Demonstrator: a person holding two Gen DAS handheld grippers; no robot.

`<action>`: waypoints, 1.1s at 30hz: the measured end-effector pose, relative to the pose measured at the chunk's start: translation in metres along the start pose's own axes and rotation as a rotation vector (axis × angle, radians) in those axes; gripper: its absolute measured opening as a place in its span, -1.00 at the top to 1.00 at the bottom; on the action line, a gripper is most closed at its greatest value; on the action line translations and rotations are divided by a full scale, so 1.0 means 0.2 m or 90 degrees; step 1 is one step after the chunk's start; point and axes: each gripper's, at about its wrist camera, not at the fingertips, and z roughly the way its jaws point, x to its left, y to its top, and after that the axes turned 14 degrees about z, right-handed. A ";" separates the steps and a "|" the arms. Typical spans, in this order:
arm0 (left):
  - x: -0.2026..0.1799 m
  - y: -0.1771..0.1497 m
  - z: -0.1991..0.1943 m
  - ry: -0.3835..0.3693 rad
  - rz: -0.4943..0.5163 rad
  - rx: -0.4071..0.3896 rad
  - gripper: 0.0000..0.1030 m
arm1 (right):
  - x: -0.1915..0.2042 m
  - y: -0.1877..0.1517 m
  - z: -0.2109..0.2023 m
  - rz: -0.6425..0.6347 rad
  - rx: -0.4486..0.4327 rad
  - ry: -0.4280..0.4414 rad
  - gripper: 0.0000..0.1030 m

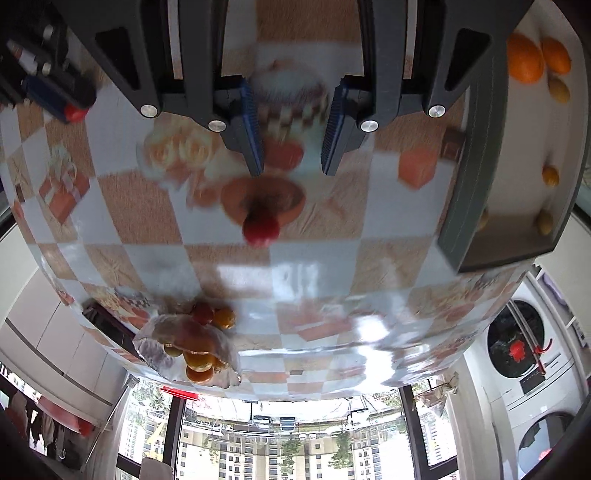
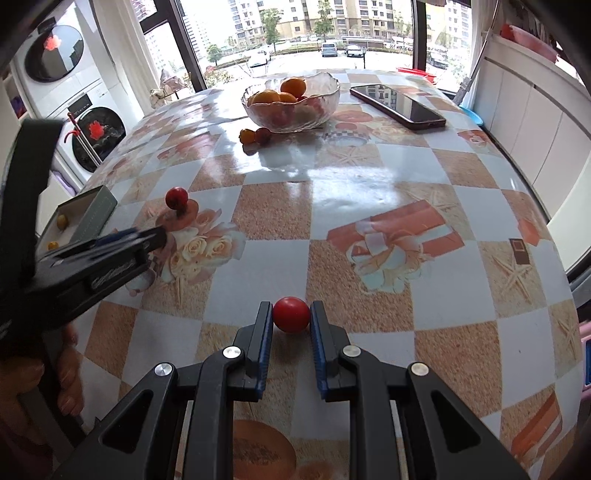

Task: Organize fruits
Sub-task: 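Lift the red apple with the right gripper and hold it above the table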

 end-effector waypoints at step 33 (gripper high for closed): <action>0.02 -0.39 -0.20 0.016 -0.032 -0.081 0.32 | 0.00 -0.15 -0.05 -0.022 -0.090 -0.009 0.57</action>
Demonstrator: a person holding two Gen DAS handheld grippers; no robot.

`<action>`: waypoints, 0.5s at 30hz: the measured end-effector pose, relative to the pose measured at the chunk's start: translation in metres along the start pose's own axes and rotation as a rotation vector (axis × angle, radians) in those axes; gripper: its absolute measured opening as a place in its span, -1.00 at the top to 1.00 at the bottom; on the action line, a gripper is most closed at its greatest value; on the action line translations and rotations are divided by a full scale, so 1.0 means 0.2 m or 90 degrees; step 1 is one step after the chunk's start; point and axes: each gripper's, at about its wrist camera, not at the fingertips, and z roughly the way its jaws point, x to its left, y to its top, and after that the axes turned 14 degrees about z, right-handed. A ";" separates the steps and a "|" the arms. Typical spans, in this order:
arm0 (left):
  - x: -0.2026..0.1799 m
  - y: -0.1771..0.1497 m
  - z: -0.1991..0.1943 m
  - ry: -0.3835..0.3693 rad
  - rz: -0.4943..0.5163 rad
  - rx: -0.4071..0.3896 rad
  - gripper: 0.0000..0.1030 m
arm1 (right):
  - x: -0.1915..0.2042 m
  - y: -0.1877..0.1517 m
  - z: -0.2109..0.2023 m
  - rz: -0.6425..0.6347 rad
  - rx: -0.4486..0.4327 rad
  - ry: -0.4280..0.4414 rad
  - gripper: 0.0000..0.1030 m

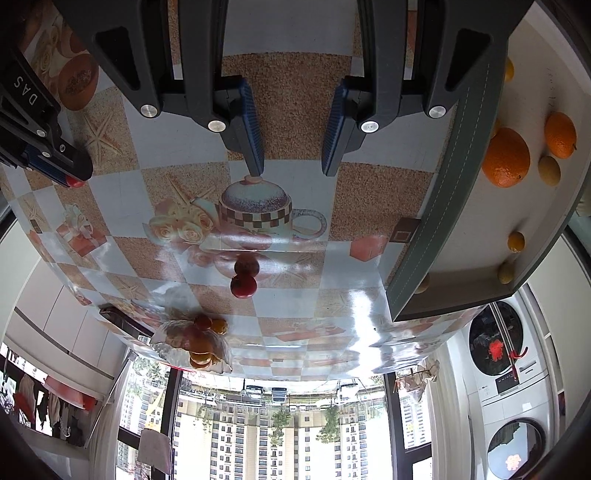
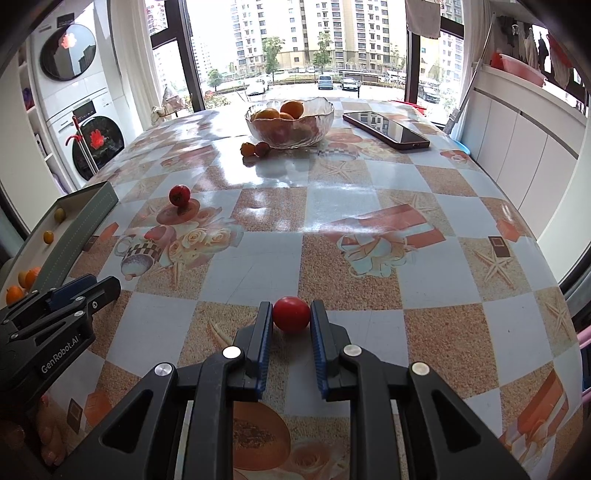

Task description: Organize fruits

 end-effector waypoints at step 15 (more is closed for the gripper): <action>0.00 0.00 0.00 0.001 0.001 0.000 0.32 | 0.01 0.00 0.00 0.000 0.000 0.000 0.57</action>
